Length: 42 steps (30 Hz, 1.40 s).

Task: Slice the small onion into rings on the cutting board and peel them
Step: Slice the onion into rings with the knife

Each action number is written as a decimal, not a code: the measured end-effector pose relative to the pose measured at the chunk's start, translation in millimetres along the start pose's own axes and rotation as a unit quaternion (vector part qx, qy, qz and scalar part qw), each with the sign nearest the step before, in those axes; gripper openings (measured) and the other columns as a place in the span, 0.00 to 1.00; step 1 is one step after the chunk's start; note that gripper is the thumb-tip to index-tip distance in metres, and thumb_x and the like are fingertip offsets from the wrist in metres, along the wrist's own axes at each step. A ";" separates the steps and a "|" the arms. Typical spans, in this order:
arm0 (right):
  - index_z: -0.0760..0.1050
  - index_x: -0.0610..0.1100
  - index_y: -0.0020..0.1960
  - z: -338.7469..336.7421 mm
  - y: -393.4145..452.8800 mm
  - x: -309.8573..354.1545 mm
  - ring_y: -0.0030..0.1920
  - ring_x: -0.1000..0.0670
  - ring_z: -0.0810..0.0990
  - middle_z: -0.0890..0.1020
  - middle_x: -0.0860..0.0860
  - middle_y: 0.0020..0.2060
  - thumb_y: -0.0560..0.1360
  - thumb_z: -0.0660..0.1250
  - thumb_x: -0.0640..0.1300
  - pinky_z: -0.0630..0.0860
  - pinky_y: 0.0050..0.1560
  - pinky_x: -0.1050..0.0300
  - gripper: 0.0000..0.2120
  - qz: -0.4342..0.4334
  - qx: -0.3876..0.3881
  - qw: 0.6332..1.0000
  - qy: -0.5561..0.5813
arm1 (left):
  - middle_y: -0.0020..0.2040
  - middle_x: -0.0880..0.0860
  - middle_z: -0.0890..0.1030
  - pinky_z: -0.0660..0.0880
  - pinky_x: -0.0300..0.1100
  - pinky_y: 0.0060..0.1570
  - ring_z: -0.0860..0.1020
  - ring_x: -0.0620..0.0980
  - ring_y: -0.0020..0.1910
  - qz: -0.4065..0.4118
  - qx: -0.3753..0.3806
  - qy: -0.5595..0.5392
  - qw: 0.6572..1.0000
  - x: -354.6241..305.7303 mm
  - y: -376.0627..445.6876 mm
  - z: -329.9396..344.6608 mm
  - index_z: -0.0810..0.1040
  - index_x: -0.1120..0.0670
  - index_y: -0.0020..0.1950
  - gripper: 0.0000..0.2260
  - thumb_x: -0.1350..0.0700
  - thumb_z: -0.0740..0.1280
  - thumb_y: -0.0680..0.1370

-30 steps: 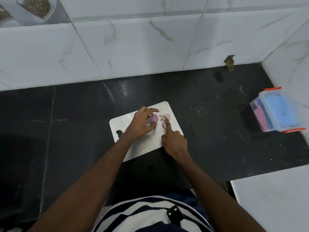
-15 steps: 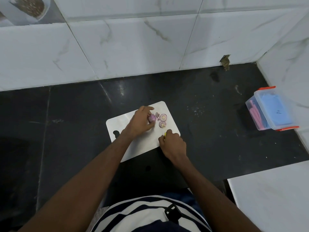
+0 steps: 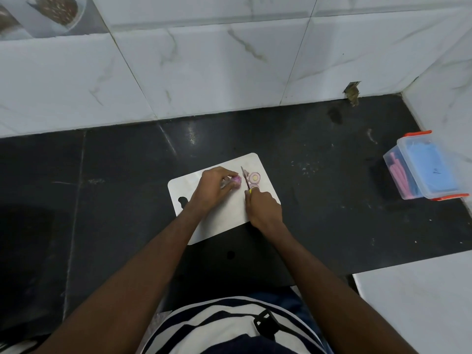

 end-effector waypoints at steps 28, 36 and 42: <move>0.76 0.38 0.52 20.6 4.3 13.0 0.51 0.36 0.80 0.81 0.38 0.50 0.87 0.53 0.49 0.74 0.47 0.48 0.18 -0.016 -0.001 0.999 0.049 | 0.54 0.54 0.90 0.84 0.50 0.54 0.87 0.55 0.50 0.022 -0.029 0.051 0.998 -5.7 0.8 -2.3 0.90 0.54 0.59 0.10 0.53 0.77 0.79; 0.76 0.32 0.59 22.2 19.5 20.3 0.55 0.33 0.79 0.80 0.34 0.54 0.86 0.53 0.38 0.78 0.50 0.44 0.15 -0.023 0.048 0.990 0.132 | 0.55 0.48 0.90 0.78 0.45 0.56 0.82 0.53 0.52 0.037 -0.039 0.071 0.996 -8.2 -2.3 -2.3 0.89 0.50 0.59 0.09 0.51 0.71 0.82; 0.75 0.36 0.57 28.2 6.7 14.8 0.52 0.35 0.80 0.80 0.37 0.52 0.86 0.53 0.39 0.70 0.44 0.48 0.13 -0.063 0.053 0.997 0.009 | 0.55 0.50 0.90 0.78 0.45 0.57 0.83 0.53 0.52 0.018 -0.040 0.050 0.998 -5.7 -3.0 -1.5 0.90 0.52 0.59 0.09 0.53 0.74 0.81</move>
Point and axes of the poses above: each hand's wrist, its own y-axis towards the middle knuckle, its own z-axis out of the palm, x = y × z, the point moved 8 cm from there along y, towards the middle knuckle
